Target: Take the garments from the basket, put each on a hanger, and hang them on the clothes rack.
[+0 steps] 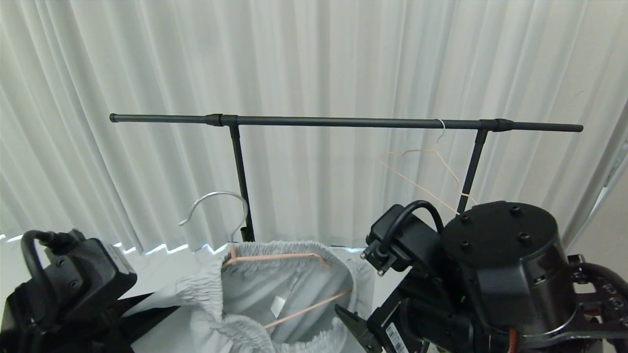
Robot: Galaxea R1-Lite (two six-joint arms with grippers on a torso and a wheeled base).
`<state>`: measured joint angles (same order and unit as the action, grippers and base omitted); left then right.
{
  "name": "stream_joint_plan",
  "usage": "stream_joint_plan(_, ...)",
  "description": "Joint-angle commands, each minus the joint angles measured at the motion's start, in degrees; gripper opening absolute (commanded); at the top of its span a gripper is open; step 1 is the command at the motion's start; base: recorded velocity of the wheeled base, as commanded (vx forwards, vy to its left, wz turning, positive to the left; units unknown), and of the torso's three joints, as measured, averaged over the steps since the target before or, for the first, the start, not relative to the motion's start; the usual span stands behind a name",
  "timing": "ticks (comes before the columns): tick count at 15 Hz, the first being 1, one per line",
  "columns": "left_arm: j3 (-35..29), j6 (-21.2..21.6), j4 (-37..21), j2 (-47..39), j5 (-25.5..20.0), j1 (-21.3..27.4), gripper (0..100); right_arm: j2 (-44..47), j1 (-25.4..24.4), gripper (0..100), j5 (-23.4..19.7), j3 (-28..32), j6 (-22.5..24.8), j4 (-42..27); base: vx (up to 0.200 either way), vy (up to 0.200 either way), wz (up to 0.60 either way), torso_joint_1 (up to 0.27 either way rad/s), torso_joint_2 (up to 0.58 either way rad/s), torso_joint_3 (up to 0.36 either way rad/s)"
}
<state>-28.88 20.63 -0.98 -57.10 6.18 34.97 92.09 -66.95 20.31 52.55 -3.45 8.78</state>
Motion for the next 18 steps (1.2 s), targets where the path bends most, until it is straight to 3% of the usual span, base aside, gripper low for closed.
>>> stream_joint_plan(1, 2.1, 0.2, 0.1, 3.8, -2.0, 1.0, 0, -1.6, 0.4, 100, -3.6, -0.3, 3.4, 0.2, 0.000, 0.000, 0.00, 0.000, 0.00, 0.000)
stream_joint_plan(4, 2.8, 0.3, 0.1, 4.4, -4.2, 3.6, 0, -2.1, 0.6, 100, -11.2, 0.2, 12.0, 0.3, 0.000, 0.000, 0.00, 0.000, 0.00, 0.000)
stream_joint_plan(5, 2.8, 0.3, 0.1, 4.1, -4.7, 6.9, 0, -1.8, 0.5, 100, -15.4, 0.2, 15.4, 0.0, 0.000, 0.000, 0.00, 0.000, 0.00, 0.000)
stream_joint_plan(8, 2.8, 0.3, 0.1, 3.6, -4.7, 12.5, 0, -0.6, -0.6, 100, -21.5, 0.3, 20.1, -0.1, 0.000, 0.000, 0.00, 0.000, 0.00, 0.000)
stream_joint_plan(12, 2.9, 1.8, 0.2, 3.6, -4.8, 14.8, 0, -0.3, -2.1, 100, -25.0, 0.1, 20.1, -1.8, 0.000, 0.000, 0.00, 0.000, 0.00, 0.000)
stream_joint_plan(14, 2.9, 3.8, 0.3, 3.7, -4.8, 14.8, 0, -0.2, -2.0, 100, -25.8, 0.0, 19.9, -1.8, 0.000, 0.000, 0.00, 0.000, 0.00, 0.000)
stream_joint_plan(18, 3.0, 3.8, 0.3, 3.7, -4.8, 14.8, 0, -0.2, -2.0, 100, -25.8, -0.3, 19.6, -2.2, 0.000, 0.000, 0.00, 0.000, 0.00, 0.000)
